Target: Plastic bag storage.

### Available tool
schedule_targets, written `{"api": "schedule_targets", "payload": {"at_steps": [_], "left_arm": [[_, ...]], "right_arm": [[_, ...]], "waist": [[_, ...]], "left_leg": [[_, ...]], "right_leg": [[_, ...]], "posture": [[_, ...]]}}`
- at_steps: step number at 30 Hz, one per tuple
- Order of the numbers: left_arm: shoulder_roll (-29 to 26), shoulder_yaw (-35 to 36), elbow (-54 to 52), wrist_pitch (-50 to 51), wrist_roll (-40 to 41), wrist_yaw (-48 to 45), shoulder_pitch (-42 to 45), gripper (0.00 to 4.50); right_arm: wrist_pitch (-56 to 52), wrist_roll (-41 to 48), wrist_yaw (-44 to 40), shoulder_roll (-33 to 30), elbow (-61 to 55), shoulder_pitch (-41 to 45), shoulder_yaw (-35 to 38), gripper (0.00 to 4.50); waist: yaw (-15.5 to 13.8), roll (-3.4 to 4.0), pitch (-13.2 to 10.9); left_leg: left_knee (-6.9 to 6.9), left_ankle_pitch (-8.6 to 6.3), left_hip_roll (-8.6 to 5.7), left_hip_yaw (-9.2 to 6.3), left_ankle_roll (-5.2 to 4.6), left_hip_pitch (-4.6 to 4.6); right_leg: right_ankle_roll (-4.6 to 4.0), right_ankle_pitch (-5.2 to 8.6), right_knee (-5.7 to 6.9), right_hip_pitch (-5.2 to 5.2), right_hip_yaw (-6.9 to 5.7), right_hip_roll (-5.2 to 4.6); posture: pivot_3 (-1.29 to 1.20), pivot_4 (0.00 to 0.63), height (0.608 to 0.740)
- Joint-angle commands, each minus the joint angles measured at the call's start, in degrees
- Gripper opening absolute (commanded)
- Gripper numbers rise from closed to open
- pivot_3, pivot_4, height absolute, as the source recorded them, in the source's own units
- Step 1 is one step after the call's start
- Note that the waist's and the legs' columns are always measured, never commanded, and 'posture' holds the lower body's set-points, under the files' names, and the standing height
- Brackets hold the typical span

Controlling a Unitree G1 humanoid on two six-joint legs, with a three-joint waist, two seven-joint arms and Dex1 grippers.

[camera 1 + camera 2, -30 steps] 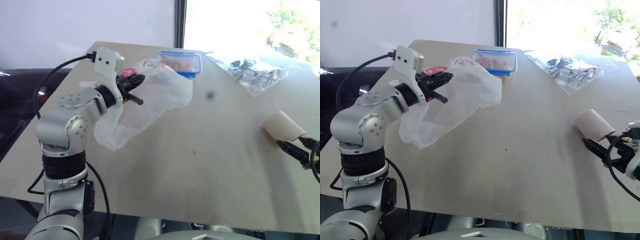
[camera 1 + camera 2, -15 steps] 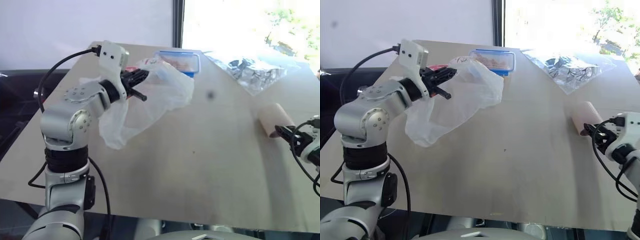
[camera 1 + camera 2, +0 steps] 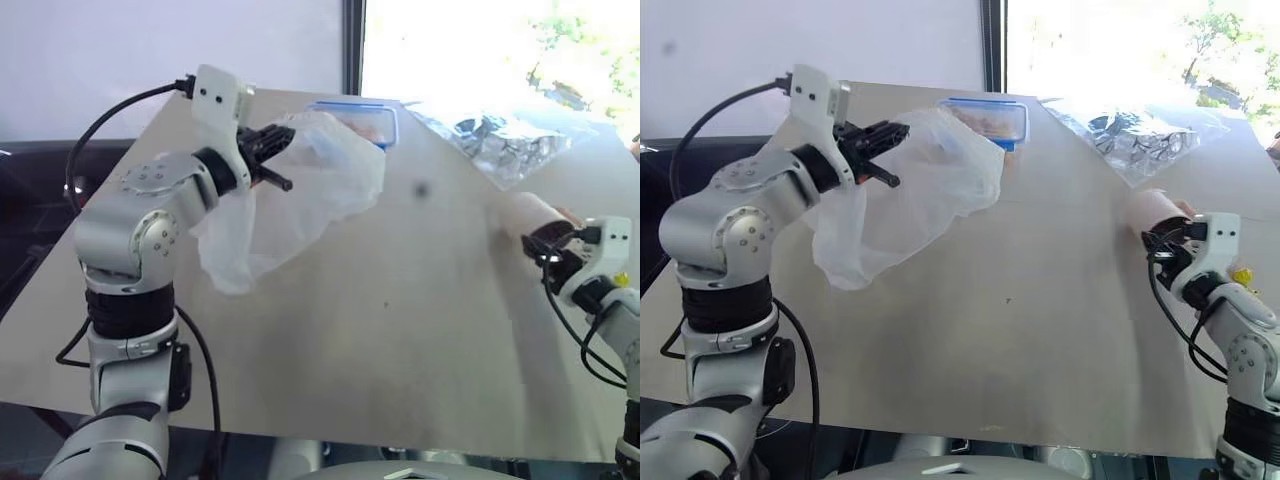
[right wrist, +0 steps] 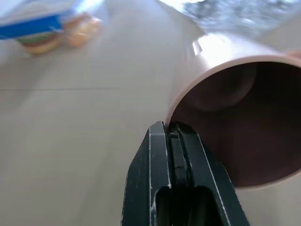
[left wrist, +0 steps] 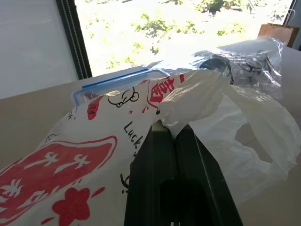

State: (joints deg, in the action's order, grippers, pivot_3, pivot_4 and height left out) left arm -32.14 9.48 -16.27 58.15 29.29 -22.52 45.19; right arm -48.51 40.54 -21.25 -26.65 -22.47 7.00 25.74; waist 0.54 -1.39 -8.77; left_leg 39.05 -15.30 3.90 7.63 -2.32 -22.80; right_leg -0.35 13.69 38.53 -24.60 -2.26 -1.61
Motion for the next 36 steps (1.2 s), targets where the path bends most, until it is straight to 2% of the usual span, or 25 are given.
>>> {"api": "schedule_targets", "payload": {"at_steps": [1,8,12,16,19,21,22,23,29,36], "left_arm": [[0.29,1.71,-0.23,0.79,0.91,0.98,2.47,0.00],[1.09,1.64,1.24,0.75,0.15,2.35,4.88,0.00],[1.15,1.15,0.38,0.66,0.00,2.53,4.33,0.00],[0.70,1.12,0.36,0.38,-0.24,2.52,3.70,0.00],[0.83,1.01,0.23,0.28,-0.27,2.55,2.97,0.00],[0.90,0.97,0.17,0.28,-0.32,2.66,2.75,0.00],[0.96,1.06,0.29,0.39,-0.30,2.77,2.61,0.00],[0.97,1.16,0.40,0.51,-0.28,2.85,2.36,0.00],[1.70,1.83,0.70,1.98,0.47,3.77,2.07,0.00],[1.59,4.01,0.97,2.38,-0.43,5.92,2.32,0.00]], "right_arm": [[-3.02,6.87,0.05,0.01,-9.03,2.94,-3.24,0.02],[-7.65,18.08,3.31,0.99,-15.72,8.14,-8.67,0.02],[-8.11,16.13,2.14,-1.72,-16.05,7.71,-12.56,0.02],[-3.52,8.58,-3.78,-9.38,-17.74,7.24,-18.28,0.02],[-1.44,5.57,-6.30,-11.94,-18.14,8.02,-21.48,0.86],[0.44,1.30,-6.62,-12.56,-17.67,9.17,-25.52,1.82],[1.13,-0.52,-6.35,-11.96,-16.76,9.93,-27.46,2.46],[2.02,-2.43,-6.41,-11.23,-15.60,10.77,-29.76,2.76],[10.09,-14.25,-8.43,-4.37,-1.77,18.89,-40.96,2.76],[19.79,-23.43,-8.70,7.71,14.84,30.55,-45.02,2.76]], "waist": [[0.10,0.00,0.00],[-0.06,-0.01,-0.01],[-0.05,-0.03,-0.02],[-0.03,-0.04,-0.03],[0.08,-0.07,-0.04],[0.20,-0.08,-0.05],[0.19,-0.09,-0.06],[0.23,-0.10,-0.06],[0.16,-0.20,-0.12],[0.20,-0.23,-0.16]], "left_leg": [[0.00,0.00,0.00,0.00,0.00,0.00],[0.00,0.00,0.01,-0.04,0.00,-0.04],[0.00,-0.01,-0.15,-0.03,-0.01,-0.07],[-0.03,-0.01,-0.16,-0.08,-0.01,-0.08],[-0.04,-0.01,-0.17,-0.08,-0.01,-0.08],[-0.04,-0.01,-0.15,-0.09,-0.01,-0.07],[-0.04,-0.01,-0.14,-0.08,-0.01,-0.06],[-0.04,-0.01,-0.14,-0.08,-0.01,-0.07],[-0.02,0.00,-0.14,-0.04,-0.01,-0.08],[-0.03,0.00,-0.11,-0.05,0.00,-0.13]], "right_leg": [[0.00,0.00,0.00,-0.01,0.00,-0.02],[-0.01,0.00,-0.01,-0.02,-0.06,-0.02],[0.01,0.00,-0.03,-0.02,-0.04,-0.19],[0.03,0.01,-0.03,-0.04,-0.08,-0.20],[0.04,0.02,-0.03,-0.05,-0.07,-0.20],[0.07,0.04,-0.02,-0.05,-0.07,-0.19],[0.07,0.04,-0.02,-0.05,-0.06,-0.19],[0.07,0.04,-0.02,-0.06,-0.07,-0.19],[0.04,0.02,-0.01,-0.08,-0.06,-0.20],[0.02,0.01,0.02,-0.14,-0.08,-0.20]], "posture": [[0.00,0.150,0.740],[0.00,0.150,0.740],[0.00,0.150,0.740],[0.00,0.150,0.740],[0.00,0.150,0.740],[0.00,0.150,0.740],[0.00,0.150,0.740],[0.00,0.150,0.740],[0.00,0.150,0.740],[0.00,0.150,0.740]]}}
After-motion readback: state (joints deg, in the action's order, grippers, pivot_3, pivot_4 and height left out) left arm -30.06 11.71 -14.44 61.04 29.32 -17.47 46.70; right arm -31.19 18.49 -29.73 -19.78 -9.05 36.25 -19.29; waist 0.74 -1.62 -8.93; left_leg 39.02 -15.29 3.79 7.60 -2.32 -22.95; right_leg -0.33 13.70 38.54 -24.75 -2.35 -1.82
